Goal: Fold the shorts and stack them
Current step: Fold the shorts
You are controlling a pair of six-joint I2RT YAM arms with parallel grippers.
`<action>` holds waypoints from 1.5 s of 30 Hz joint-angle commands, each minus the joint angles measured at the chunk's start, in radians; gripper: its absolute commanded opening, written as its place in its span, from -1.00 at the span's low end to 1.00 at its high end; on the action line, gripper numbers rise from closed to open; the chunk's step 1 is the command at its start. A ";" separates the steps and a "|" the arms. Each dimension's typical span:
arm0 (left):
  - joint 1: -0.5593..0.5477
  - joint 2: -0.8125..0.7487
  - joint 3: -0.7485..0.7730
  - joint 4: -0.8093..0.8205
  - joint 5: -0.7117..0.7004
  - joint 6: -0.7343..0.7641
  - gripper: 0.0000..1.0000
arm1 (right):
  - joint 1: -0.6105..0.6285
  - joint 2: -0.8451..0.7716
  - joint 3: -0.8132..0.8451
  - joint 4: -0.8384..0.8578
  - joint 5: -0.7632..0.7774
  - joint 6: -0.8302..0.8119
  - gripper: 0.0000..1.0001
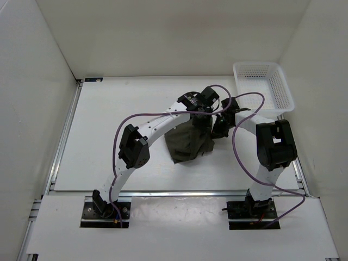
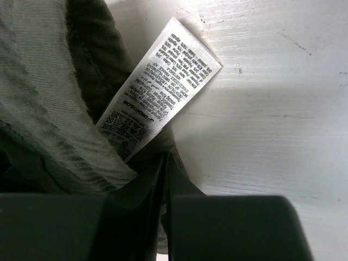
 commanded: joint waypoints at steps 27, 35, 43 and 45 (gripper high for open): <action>0.309 -0.525 -0.781 0.197 0.109 -0.039 -0.79 | 0.075 -0.400 0.020 -0.167 0.248 -0.031 -0.96; 0.368 -0.298 -0.635 0.226 0.059 -0.048 -0.79 | 0.214 -0.111 0.284 -0.128 0.090 -0.043 -1.00; 0.440 -0.166 -0.448 0.226 0.080 0.004 -0.79 | 0.146 0.197 0.425 -0.104 0.202 0.044 -1.00; 0.452 -0.128 -0.395 0.226 0.102 0.013 -0.79 | 0.135 0.242 0.425 -0.084 0.222 0.066 -1.00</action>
